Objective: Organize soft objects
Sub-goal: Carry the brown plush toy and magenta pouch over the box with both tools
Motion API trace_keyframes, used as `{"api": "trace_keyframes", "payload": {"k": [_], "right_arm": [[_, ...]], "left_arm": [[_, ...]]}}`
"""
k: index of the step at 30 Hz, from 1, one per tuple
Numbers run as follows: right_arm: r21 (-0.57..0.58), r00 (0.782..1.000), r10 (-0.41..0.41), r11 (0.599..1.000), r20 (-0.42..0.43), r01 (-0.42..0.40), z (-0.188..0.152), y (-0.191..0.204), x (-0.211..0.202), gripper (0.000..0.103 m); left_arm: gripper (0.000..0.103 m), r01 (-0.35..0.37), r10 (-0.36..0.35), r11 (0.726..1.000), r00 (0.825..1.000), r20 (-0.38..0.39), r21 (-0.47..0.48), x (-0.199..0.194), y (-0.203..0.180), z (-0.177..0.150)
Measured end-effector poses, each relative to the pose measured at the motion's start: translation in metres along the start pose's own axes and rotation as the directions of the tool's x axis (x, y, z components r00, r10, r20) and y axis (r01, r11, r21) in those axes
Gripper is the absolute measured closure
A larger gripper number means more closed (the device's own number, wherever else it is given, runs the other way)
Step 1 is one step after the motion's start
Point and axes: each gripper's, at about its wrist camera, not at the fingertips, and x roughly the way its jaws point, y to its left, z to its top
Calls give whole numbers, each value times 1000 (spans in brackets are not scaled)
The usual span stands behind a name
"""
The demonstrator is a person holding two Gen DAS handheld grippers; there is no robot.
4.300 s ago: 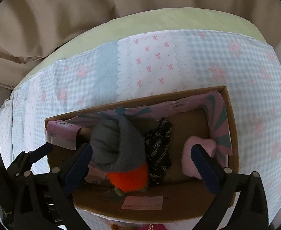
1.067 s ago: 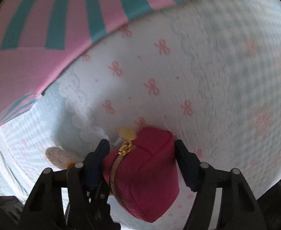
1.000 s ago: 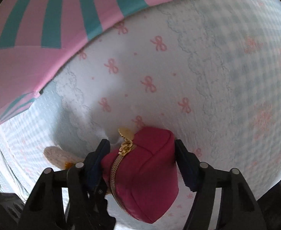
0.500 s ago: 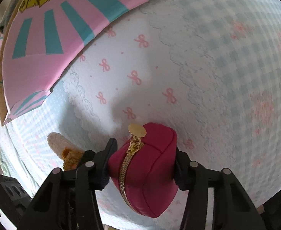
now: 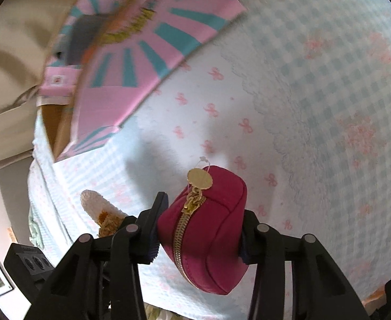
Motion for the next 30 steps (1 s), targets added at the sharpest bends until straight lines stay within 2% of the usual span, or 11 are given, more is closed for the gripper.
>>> {"api": "trace_keyframes", "payload": {"k": [7, 16, 21, 25, 30], "right_arm": [[-63, 993, 59, 997, 101, -53, -36, 32, -60, 62], [-118, 960, 125, 988, 252, -98, -87, 70, -129, 62], [-132, 933, 165, 983, 320, -128, -93, 89, -159, 62], [-160, 911, 185, 978, 369, -134, -88, 107, -185, 62], [-198, 898, 191, 973, 396, -120, -64, 126, -206, 62]], "left_arm": [[61, 14, -21, 998, 994, 106, 65, -73, -9, -11], [61, 25, -65, 983, 974, 219, 179, -158, -16, -21], [61, 20, -80, 973, 964, 255, 230, -195, -16, -13], [61, 12, -86, 967, 957, 277, 256, -209, -21, 7], [61, 13, -95, 962, 953, 289, 272, -206, -35, 40]]}}
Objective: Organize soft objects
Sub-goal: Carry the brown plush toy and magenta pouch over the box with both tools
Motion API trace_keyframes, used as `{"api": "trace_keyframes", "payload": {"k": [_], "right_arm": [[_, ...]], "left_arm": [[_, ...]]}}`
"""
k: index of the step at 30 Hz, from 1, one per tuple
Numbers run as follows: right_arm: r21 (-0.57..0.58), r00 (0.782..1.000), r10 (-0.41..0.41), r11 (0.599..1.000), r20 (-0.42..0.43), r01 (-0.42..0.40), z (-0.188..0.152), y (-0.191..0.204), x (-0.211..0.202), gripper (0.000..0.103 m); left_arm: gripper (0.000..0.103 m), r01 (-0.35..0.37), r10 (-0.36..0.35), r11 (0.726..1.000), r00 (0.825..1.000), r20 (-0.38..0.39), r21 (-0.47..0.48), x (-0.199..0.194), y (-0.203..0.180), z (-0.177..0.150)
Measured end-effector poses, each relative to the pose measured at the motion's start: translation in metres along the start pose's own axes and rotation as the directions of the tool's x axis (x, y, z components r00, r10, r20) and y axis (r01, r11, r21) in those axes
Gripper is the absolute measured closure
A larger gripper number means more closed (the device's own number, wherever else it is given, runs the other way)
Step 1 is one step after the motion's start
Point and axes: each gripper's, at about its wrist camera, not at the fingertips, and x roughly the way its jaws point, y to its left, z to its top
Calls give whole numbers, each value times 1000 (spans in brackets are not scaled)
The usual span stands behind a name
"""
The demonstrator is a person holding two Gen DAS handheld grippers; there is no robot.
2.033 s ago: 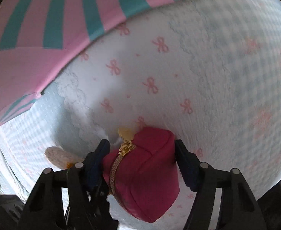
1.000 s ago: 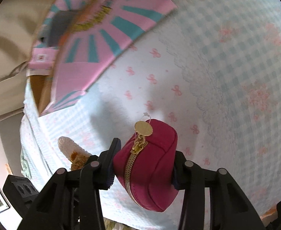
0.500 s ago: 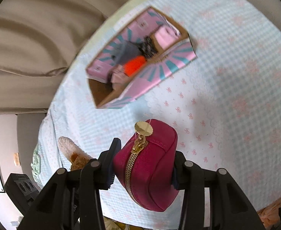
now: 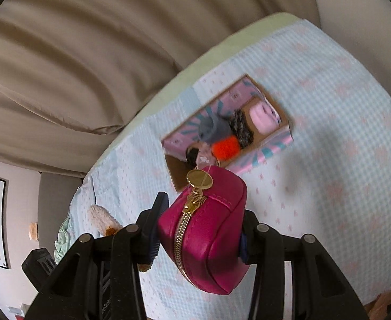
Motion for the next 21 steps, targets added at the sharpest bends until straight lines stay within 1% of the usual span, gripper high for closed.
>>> {"api": "trace_keyframes", "payload": {"k": [4, 9, 12, 14, 16, 19, 21], "right_arm": [[-44, 1000, -10, 999, 9, 10, 33, 11, 9, 62], [-92, 1000, -27, 995, -4, 27, 79, 18, 42, 62], [-121, 999, -42, 992, -32, 38, 102, 14, 76, 62], [-128, 997, -52, 991, -54, 45, 115, 8, 97, 62], [-143, 995, -60, 989, -77, 48, 125, 3, 118, 62], [-190, 987, -94, 979, -132, 68, 136, -5, 154, 62], [-214, 980, -117, 973, -160, 82, 139, -12, 177, 62]], "left_arm": [[61, -10, 10, 1000, 1000, 2, 17, 20, -1, 29], [61, -22, 23, 999, 999, -31, 39, 68, 2, 60], [61, -40, 44, 998, 997, -64, 52, 105, 4, 74], [61, -41, 46, 997, 995, -89, 66, 133, 7, 81], [61, -47, 58, 994, 992, -115, 100, 159, 7, 86], [61, -57, 84, 985, 983, -161, 165, 199, 7, 92], [61, -50, 86, 983, 975, -204, 175, 225, 10, 92]]}}
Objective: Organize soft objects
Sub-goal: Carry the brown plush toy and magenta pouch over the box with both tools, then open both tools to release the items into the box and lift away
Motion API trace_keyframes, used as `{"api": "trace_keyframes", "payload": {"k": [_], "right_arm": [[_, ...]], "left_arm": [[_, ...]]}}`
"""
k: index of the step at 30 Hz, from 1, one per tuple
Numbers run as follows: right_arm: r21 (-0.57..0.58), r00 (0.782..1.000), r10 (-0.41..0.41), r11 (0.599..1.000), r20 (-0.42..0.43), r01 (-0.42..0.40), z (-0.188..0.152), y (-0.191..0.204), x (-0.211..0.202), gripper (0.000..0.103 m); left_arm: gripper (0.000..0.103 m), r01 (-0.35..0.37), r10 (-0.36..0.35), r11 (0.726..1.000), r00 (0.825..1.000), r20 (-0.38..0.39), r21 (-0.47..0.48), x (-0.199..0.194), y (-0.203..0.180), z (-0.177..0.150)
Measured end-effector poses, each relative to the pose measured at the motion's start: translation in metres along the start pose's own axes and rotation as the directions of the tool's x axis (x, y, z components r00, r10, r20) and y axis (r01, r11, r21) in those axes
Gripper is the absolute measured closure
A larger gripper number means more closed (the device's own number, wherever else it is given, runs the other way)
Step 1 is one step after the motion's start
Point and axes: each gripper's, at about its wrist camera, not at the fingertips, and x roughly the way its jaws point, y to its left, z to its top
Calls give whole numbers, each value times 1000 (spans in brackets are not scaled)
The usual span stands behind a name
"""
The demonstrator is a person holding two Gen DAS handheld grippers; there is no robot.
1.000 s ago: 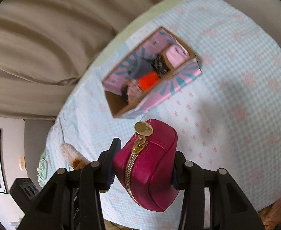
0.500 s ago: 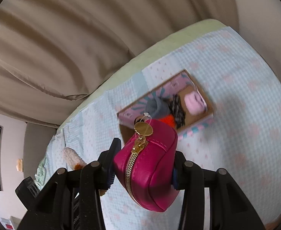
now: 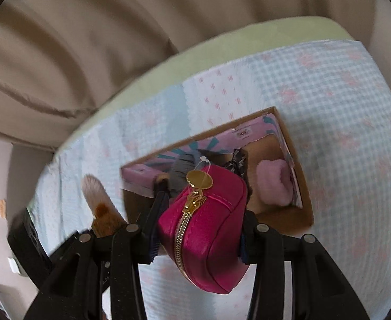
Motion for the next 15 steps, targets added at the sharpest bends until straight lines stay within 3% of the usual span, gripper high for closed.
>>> {"api": "trace_keyframes", "payload": {"k": [7, 8, 10, 11, 13, 15], "right_arm": [[19, 996, -31, 999, -88, 33, 8, -24, 56, 62], [23, 994, -37, 999, -103, 40, 9, -26, 63, 61], [23, 992, -53, 998, -118, 56, 14, -29, 72, 57], [19, 990, -70, 997, -122, 72, 17, -30, 75, 52], [6, 992, -81, 997, -101, 82, 20, -29, 74, 14], [-18, 995, -87, 996, -50, 86, 23, -27, 68, 0]], "left_arm": [[61, 15, -11, 999, 995, -102, 40, 51, -1, -1], [53, 13, -7, 999, 994, -110, 52, 55, -2, 0], [20, 3, 7, 997, 992, -130, 75, 62, -6, 3], [1, -13, 24, 996, 990, -136, 86, 66, -7, 5], [0, -23, 34, 996, 992, -121, 86, 66, -7, 7], [0, -8, 16, 998, 992, -129, 60, 68, -4, 8]]}}
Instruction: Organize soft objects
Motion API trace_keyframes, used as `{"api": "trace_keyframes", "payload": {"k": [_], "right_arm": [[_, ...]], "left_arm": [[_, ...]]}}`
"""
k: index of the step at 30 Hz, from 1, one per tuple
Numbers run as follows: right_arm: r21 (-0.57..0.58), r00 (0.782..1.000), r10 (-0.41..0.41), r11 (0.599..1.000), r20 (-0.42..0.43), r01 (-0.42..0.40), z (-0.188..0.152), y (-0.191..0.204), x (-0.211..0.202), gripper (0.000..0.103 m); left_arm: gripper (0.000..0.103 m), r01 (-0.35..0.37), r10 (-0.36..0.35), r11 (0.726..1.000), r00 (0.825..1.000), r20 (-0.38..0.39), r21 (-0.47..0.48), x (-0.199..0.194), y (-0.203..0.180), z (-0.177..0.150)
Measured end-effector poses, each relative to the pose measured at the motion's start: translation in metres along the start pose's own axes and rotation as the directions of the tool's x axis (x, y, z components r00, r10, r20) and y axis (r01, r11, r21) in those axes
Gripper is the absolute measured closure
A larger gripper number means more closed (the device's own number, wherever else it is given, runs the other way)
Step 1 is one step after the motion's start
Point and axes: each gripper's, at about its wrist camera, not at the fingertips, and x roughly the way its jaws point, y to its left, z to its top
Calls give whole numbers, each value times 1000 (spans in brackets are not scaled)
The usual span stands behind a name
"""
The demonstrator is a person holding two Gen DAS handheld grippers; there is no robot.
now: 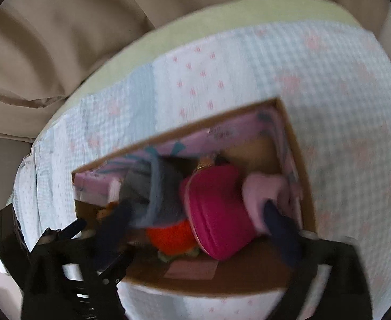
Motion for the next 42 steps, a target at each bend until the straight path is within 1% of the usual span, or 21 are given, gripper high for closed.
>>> {"api": "trace_keyframes", "payload": {"k": [1, 4, 7, 11, 13, 16, 20, 25, 27, 28, 30, 32, 33, 36, 37, 38, 40, 42], "right_arm": [[-5, 1000, -8, 1000, 17, 9, 1, 0, -2, 0], [-19, 1000, -31, 999, 5, 31, 1, 1, -2, 0], [-31, 998, -59, 998, 18, 60, 0, 0, -4, 0], [-35, 999, -48, 998, 13, 48, -8, 0, -11, 0], [-38, 998, -55, 998, 23, 56, -12, 1, -18, 0], [-54, 997, -64, 996, 44, 67, -20, 6, -35, 0], [-86, 993, -77, 993, 90, 85, -33, 19, -68, 0], [-154, 979, -88, 981, 181, 117, -61, 40, -131, 0], [-176, 970, -93, 975, 226, 135, -76, 49, -160, 0], [-184, 964, -98, 972, 248, 146, -84, 54, -174, 0], [-202, 950, -104, 965, 294, 168, -102, 63, -204, 0], [-213, 935, -112, 958, 337, 191, -122, 73, -232, 0], [-213, 922, -121, 954, 369, 210, -134, 78, -247, 0], [-226, 889, -134, 941, 438, 253, -166, 89, -282, 0], [-229, 880, -134, 938, 456, 261, -176, 92, -292, 0], [-233, 872, -128, 936, 473, 264, -188, 95, -303, 0], [-234, 857, -123, 934, 500, 270, -209, 98, -320, 0], [-229, 843, -119, 934, 524, 274, -234, 101, -337, 0]], "left_arm": [[0, 8, -8, 1000, 1000, -2, -13, 1, 2, -1], [0, 13, -14, 999, 1000, -3, -30, 0, 6, -2], [0, 16, -16, 999, 1000, 1, -34, -5, 6, -3], [0, 14, -13, 999, 1000, 9, -38, -17, 5, -7], [0, 20, -19, 999, 1000, 23, -49, -28, 4, -10], [0, 23, -20, 998, 999, 50, -55, -50, 2, -17], [0, 27, -20, 998, 994, 106, -64, -93, -3, -31], [0, 35, -17, 996, 980, 200, -85, -159, -8, -53], [0, 39, -16, 995, 969, 248, -89, -191, -11, -68], [0, 40, -12, 995, 960, 279, -94, -211, -13, -78], [0, 42, -6, 994, 947, 323, -104, -240, -16, -93], [0, 47, 1, 992, 929, 371, -120, -272, -18, -111], [0, 46, 7, 991, 921, 391, -127, -285, -18, -119], [0, 27, 39, 990, 889, 456, -138, -324, -21, -147], [0, 22, 48, 990, 875, 481, -141, -338, -23, -160], [0, 24, 51, 989, 867, 496, -143, -347, -23, -167], [0, 35, 51, 988, 841, 539, -149, -371, -25, -192], [0, 36, 58, 987, 824, 564, -155, -389, -27, -213]]}}
